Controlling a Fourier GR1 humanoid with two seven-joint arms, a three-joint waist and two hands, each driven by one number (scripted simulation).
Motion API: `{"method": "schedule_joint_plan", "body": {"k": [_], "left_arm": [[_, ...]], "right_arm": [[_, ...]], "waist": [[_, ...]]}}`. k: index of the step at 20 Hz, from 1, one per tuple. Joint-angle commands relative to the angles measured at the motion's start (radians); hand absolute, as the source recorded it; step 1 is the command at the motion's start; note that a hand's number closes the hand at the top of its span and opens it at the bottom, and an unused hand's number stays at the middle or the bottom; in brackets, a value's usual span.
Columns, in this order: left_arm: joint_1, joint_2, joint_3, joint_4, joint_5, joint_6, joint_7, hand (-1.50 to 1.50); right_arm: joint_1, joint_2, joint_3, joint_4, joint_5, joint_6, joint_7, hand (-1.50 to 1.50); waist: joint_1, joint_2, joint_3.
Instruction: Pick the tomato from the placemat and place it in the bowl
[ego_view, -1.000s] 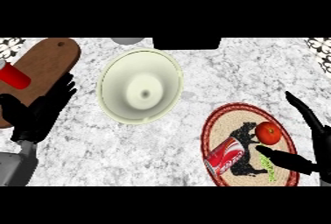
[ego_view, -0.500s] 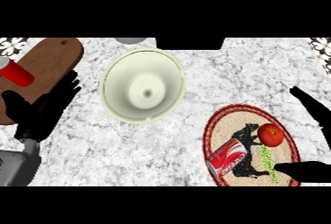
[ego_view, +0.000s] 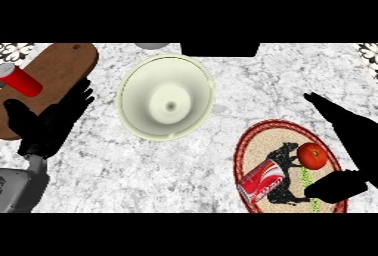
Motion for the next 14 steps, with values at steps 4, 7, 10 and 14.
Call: {"method": "schedule_joint_plan", "body": {"k": [4,7,10,14], "left_arm": [[-0.015,-0.021,0.017,-0.060,-0.011,0.013,0.082,0.00],[-0.029,-0.033,0.041,-0.014,-0.034,-0.002,0.068,0.00],[-0.004,-0.018,0.077,0.000,-0.024,-0.052,0.022,0.00],[-0.017,-0.062,0.052,0.054,-0.080,-0.046,-0.024,0.00]], "right_arm": [[-0.107,0.043,0.032,0.088,-0.012,0.150,0.156,-1.50],[-0.072,0.053,0.019,0.056,-0.002,0.165,0.150,-1.50],[-0.059,0.055,0.018,0.073,-0.009,0.191,0.147,-1.50],[-0.079,0.057,0.011,0.073,-0.016,0.225,0.194,-1.50]], "waist": [[-0.004,-0.002,0.002],[-0.012,-0.002,0.002],[-0.012,-0.001,0.002],[-0.016,-0.001,0.001]]}}
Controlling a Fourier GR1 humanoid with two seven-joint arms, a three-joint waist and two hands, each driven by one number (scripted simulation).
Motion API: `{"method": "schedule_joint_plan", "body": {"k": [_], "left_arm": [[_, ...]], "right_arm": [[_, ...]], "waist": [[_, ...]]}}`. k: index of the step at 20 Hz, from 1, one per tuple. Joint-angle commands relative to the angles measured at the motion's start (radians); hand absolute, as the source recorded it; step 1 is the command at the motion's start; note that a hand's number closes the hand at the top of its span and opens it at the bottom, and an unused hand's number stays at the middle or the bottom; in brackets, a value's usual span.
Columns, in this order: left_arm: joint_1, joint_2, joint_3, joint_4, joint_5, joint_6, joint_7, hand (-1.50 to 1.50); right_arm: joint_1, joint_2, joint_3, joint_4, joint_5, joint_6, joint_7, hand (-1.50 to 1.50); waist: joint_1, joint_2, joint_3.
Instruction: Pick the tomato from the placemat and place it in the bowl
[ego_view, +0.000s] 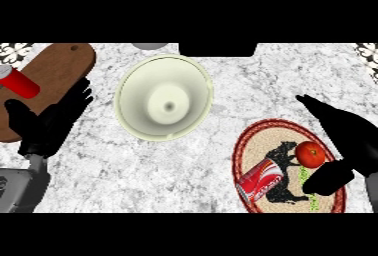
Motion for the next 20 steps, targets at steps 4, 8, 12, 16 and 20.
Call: {"method": "schedule_joint_plan", "body": {"k": [4,8,12,16,20], "left_arm": [[0.004,-0.021,0.015,-0.024,-0.015,-0.023,0.027,0.00],[0.050,-0.055,0.014,-0.051,-0.056,0.003,0.037,0.00],[0.060,-0.058,0.045,-0.088,-0.065,-0.035,0.033,0.00],[0.092,-0.056,0.061,-0.118,-0.064,-0.047,0.041,0.00],[-0.006,-0.110,0.072,0.022,-0.101,-0.058,0.013,0.00]], "right_arm": [[-0.040,0.042,0.009,0.113,0.076,0.062,0.061,-1.50],[0.039,0.032,-0.022,0.058,0.095,0.092,0.018,-1.50],[0.018,0.109,-0.031,0.126,0.157,0.089,-0.012,-1.50],[0.006,0.169,0.014,0.233,0.251,0.034,-0.053,-1.50],[0.055,0.129,-0.084,0.216,0.231,0.106,-0.133,-1.50]], "waist": [[0.004,0.000,0.000],[-0.001,-0.001,0.001],[0.002,-0.001,0.001],[0.008,-0.001,0.001],[-0.003,0.000,0.001]]}}
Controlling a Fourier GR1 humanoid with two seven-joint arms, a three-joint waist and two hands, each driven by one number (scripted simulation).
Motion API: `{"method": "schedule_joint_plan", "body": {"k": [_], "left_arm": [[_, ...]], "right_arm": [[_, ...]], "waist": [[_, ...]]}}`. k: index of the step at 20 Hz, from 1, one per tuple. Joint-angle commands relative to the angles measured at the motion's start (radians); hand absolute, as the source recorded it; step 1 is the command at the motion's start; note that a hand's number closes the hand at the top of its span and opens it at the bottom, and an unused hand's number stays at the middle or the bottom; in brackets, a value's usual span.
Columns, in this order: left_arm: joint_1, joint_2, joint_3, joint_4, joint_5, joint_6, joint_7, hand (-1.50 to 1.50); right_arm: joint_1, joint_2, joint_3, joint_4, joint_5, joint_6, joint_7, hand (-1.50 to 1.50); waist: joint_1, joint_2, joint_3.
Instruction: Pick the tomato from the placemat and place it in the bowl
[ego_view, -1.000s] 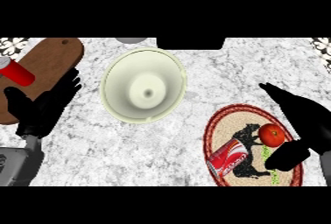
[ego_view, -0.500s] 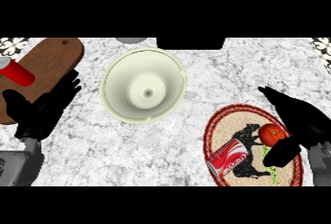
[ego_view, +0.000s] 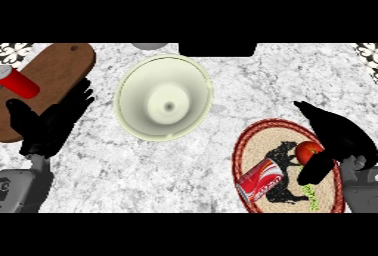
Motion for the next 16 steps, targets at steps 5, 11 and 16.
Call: {"method": "schedule_joint_plan", "body": {"k": [5,11,16], "left_arm": [[0.076,-0.044,0.018,-0.093,-0.027,-0.016,0.025,0.00],[0.007,-0.036,0.065,-0.042,-0.047,-0.049,0.022,0.00],[-0.018,-0.054,0.079,0.002,-0.081,-0.066,0.012,0.00]], "right_arm": [[0.001,0.039,-0.067,0.123,0.084,0.030,-0.086,-1.50],[0.016,0.100,-0.044,0.230,0.182,-0.011,-0.151,-1.50],[0.022,0.145,-0.071,0.275,0.224,-0.020,-0.180,-1.50]], "waist": [[0.004,-0.001,0.000],[0.002,0.000,0.000],[0.001,0.000,0.000]]}}
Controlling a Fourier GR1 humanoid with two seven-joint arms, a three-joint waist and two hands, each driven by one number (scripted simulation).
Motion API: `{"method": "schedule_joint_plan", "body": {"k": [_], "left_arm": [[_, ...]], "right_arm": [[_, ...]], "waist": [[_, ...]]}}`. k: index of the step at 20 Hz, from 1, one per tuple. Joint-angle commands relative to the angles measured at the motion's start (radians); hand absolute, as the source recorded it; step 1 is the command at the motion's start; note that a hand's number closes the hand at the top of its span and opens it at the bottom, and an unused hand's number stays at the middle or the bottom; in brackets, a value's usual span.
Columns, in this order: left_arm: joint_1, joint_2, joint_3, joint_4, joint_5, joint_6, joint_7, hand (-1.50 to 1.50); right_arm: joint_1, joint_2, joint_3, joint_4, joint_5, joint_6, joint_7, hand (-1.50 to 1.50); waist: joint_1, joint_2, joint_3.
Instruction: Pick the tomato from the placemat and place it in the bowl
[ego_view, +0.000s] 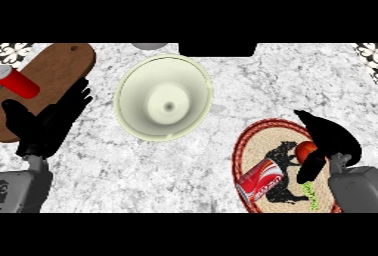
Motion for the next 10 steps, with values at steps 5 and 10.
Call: {"method": "schedule_joint_plan", "body": {"k": [5,10], "left_arm": [[-0.005,-0.012,0.043,0.035,0.002,-0.056,-0.007,0.00],[0.025,-0.038,0.043,-0.018,-0.029,-0.047,0.013,0.00]], "right_arm": [[-0.060,0.079,-0.014,0.206,0.109,-0.069,-0.092,-1.50],[-0.016,0.025,-0.087,0.174,0.104,-0.012,-0.166,-1.50]], "waist": [[0.003,0.001,0.000],[0.001,-0.001,0.000]]}}
